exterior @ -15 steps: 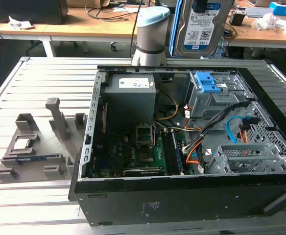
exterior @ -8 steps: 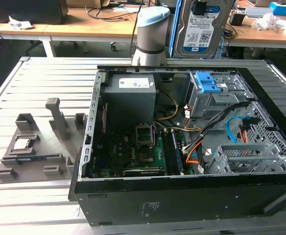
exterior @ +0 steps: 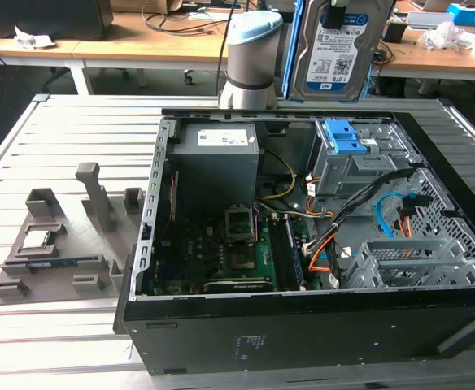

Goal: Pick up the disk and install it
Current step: 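Pick up the disk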

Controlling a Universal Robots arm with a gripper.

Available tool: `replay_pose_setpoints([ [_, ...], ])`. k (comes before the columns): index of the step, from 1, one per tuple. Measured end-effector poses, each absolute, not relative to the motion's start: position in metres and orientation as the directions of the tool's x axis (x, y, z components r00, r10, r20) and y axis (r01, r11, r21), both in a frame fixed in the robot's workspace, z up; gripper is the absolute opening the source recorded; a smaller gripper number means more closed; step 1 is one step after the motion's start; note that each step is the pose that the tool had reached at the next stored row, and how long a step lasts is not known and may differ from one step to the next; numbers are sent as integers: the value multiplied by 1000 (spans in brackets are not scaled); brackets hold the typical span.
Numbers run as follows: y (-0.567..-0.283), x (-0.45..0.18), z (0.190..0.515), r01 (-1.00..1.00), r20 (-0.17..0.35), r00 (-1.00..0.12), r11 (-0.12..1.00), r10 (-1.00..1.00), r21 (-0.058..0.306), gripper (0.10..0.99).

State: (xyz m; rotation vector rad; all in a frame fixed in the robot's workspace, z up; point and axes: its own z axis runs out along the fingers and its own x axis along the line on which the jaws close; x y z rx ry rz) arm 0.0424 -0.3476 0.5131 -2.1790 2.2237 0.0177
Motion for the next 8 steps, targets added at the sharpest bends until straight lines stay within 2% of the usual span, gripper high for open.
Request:
replay_pose_setpoints([
  [8,-359,41,512,-1000,-28,-20,20,-999,-12,365],
])
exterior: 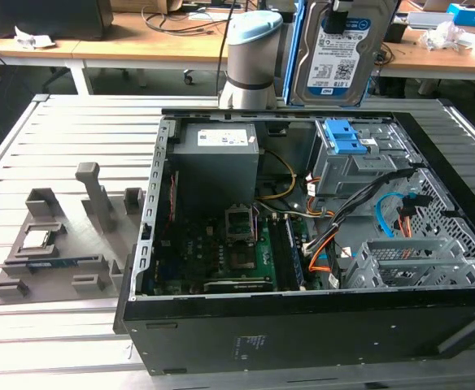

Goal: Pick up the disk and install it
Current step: 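Pick up the disk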

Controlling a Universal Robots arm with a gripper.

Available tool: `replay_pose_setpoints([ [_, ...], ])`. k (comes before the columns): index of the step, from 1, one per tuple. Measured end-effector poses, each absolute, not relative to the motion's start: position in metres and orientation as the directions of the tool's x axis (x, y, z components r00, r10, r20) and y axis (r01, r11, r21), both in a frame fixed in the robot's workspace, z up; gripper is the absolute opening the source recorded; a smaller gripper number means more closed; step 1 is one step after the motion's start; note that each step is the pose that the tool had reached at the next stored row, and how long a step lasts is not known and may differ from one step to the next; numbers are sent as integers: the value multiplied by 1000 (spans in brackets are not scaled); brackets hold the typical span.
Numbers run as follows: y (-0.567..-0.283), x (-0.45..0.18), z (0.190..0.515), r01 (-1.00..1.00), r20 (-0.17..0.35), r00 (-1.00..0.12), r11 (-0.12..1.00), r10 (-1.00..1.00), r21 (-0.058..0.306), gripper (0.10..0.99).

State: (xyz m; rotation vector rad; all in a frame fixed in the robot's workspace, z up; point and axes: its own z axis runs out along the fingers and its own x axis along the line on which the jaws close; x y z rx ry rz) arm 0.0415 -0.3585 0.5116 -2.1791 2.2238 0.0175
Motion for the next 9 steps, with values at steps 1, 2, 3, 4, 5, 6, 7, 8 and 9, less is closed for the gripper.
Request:
replay_pose_setpoints([
  [1,-359,39,511,-1000,-28,-20,20,-999,-12,365],
  [2,-361,36,511,-1000,-28,-20,20,-999,-12,365],
  [3,-361,35,511,-1000,-28,-20,20,-999,-12,365],
  [4,-362,34,511,-1000,-28,-20,20,-999,-12,365],
  [5,-364,33,511,-1000,-28,-20,20,-999,-12,365],
  [6,-368,32,511,-1000,-28,-20,20,-999,-12,365],
  [7,-371,31,511,-1000,-28,-20,20,-999,-12,365],
  [8,-372,31,511,-1000,-28,-20,20,-999,-12,365],
  [9,-377,30,511,-1000,-28,-20,20,-999,-12,365],
])
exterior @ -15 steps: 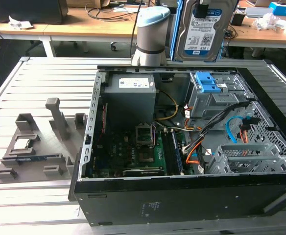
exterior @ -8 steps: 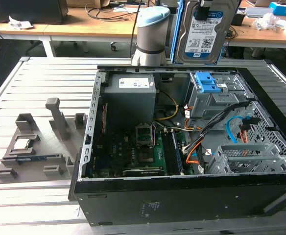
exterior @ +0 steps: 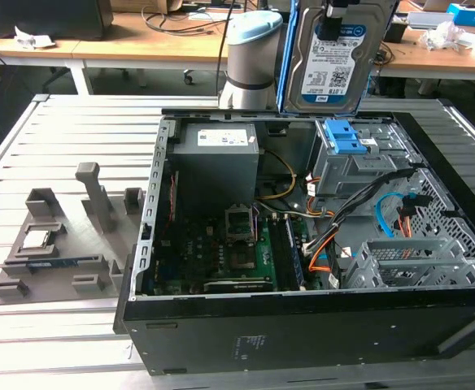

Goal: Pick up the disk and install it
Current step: 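Pick up the disk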

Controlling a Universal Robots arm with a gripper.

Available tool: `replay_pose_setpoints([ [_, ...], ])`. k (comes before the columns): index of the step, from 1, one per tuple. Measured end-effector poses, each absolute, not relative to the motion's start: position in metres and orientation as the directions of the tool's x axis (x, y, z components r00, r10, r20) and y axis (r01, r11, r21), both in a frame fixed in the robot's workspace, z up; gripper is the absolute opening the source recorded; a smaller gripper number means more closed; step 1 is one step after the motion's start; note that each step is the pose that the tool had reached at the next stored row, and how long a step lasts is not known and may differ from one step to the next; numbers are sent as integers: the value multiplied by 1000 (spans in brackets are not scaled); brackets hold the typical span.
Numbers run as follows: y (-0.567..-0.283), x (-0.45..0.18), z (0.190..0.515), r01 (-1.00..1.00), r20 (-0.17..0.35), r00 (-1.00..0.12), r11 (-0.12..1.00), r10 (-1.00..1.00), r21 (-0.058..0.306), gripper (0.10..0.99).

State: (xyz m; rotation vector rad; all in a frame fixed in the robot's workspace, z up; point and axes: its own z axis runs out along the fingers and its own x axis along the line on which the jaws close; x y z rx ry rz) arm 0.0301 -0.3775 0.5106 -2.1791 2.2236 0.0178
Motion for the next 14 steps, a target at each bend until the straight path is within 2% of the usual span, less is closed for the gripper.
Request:
replay_pose_setpoints([
  [14,-401,29,509,-1000,-28,-20,20,-999,-12,365],
])
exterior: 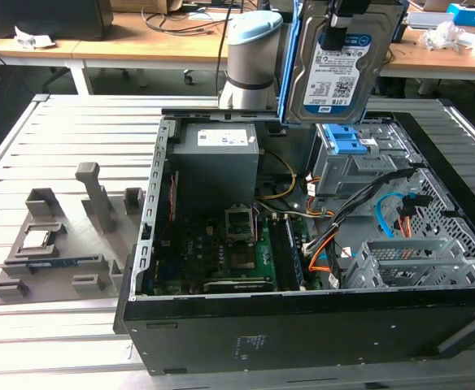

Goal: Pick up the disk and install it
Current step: 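Pick up the disk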

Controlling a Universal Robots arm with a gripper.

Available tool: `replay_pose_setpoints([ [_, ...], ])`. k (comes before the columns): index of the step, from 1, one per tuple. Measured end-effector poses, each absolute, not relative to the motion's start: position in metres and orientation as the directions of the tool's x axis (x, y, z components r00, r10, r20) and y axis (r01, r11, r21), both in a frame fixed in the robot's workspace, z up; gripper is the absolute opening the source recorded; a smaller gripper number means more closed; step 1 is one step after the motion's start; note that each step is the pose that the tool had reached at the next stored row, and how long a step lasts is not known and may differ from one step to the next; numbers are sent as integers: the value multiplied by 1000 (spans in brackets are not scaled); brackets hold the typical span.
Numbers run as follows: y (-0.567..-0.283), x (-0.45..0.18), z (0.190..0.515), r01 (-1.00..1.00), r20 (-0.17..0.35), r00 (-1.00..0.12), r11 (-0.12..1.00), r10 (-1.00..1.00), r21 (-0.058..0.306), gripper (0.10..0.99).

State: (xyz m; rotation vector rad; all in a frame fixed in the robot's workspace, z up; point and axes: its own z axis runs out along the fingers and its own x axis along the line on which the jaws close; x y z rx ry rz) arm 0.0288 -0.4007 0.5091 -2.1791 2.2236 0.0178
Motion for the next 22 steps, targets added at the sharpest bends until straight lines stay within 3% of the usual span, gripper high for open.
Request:
replay_pose_setpoints([
  [22,-438,28,506,-1000,-28,-20,20,-999,-12,365],
])
